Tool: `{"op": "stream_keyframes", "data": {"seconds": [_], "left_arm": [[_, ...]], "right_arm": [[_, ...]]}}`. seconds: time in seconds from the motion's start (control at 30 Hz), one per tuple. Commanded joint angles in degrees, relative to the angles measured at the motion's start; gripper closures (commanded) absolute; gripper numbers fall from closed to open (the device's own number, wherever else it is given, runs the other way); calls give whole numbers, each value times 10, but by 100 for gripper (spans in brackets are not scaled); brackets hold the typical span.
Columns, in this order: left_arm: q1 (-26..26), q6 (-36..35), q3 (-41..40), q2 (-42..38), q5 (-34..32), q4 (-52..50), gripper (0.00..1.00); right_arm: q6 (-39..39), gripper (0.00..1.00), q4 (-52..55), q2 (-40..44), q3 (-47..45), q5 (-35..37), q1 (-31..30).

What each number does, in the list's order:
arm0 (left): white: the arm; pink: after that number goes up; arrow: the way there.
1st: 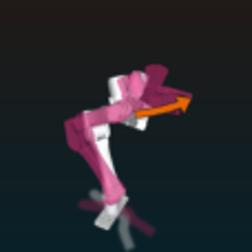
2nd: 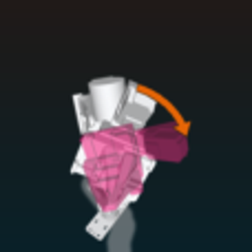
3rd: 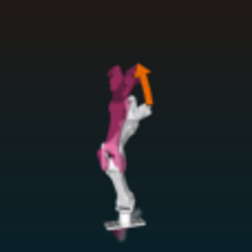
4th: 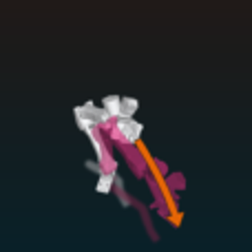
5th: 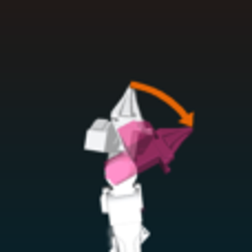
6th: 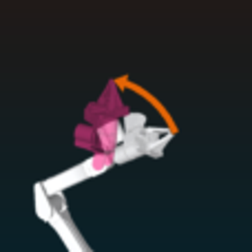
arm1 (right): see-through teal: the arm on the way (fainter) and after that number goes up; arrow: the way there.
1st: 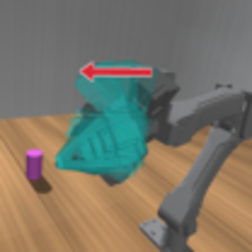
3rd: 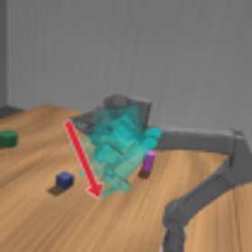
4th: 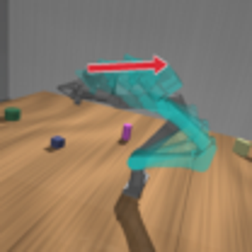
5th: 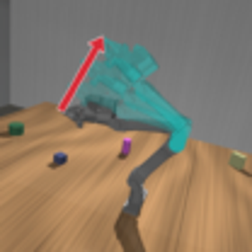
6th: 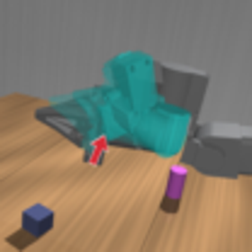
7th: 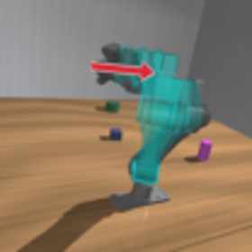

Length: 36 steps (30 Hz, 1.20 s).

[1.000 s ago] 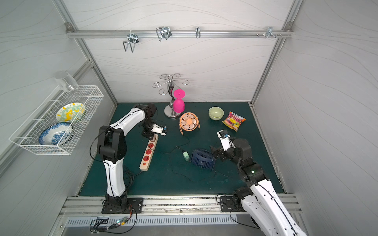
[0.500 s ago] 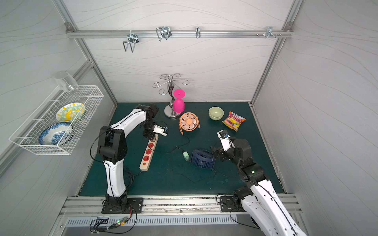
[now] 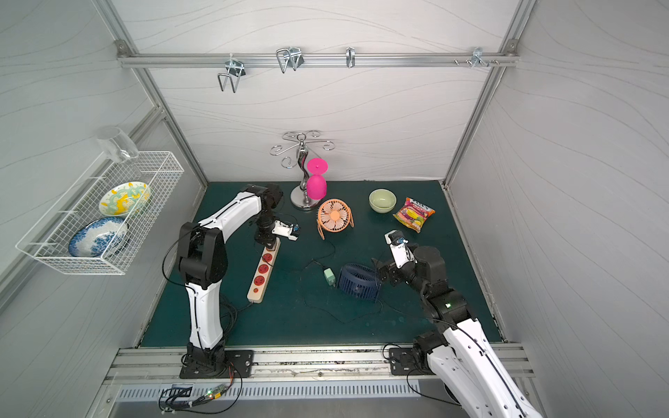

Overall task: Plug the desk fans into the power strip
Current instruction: Insert the plug into the socket.

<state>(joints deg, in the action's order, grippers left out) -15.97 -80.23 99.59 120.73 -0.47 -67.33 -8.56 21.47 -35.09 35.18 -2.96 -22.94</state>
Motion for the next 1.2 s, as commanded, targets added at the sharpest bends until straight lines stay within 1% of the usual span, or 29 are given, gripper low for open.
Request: {"op": "stream_keyframes", "data": {"seconds": [0.0,0.17,0.3,0.43,0.6,0.67,0.7,0.77,0.87,0.97,1.1,1.13,1.17], "left_arm": [[-7,4,-73,71,47,63,100],[8,4,-58,71,9,68,100],[8,-3,-52,75,-34,82,100],[-1,48,-12,98,-32,75,100],[-8,54,-23,110,-50,98,100],[-9,66,-29,97,-35,106,100],[-8,66,-34,88,-26,108,98],[-10,55,-53,70,-20,122,88],[-10,53,-67,37,-3,124,80],[-10,54,-73,4,18,103,69],[-8,41,-79,-34,18,85,57],[-7,40,-75,-43,19,77,48],[-6,40,-72,-53,22,71,42]], "right_arm": [[-2,1,-10,6,-5,2,1],[-2,1,-11,2,-6,5,0],[-3,1,-11,6,-6,6,1],[-3,1,-10,2,-6,7,1],[-3,1,-9,5,-6,9,1],[-3,1,-9,1,-6,8,1],[-3,1,-8,-1,-5,6,1],[-4,1,-7,2,-5,4,1],[-4,1,-9,4,-7,9,1],[-4,1,-7,0,-5,4,1],[-4,1,-9,5,-7,8,1],[-3,1,-9,2,-8,9,1],[-3,1,-11,0,-7,6,1]]}}
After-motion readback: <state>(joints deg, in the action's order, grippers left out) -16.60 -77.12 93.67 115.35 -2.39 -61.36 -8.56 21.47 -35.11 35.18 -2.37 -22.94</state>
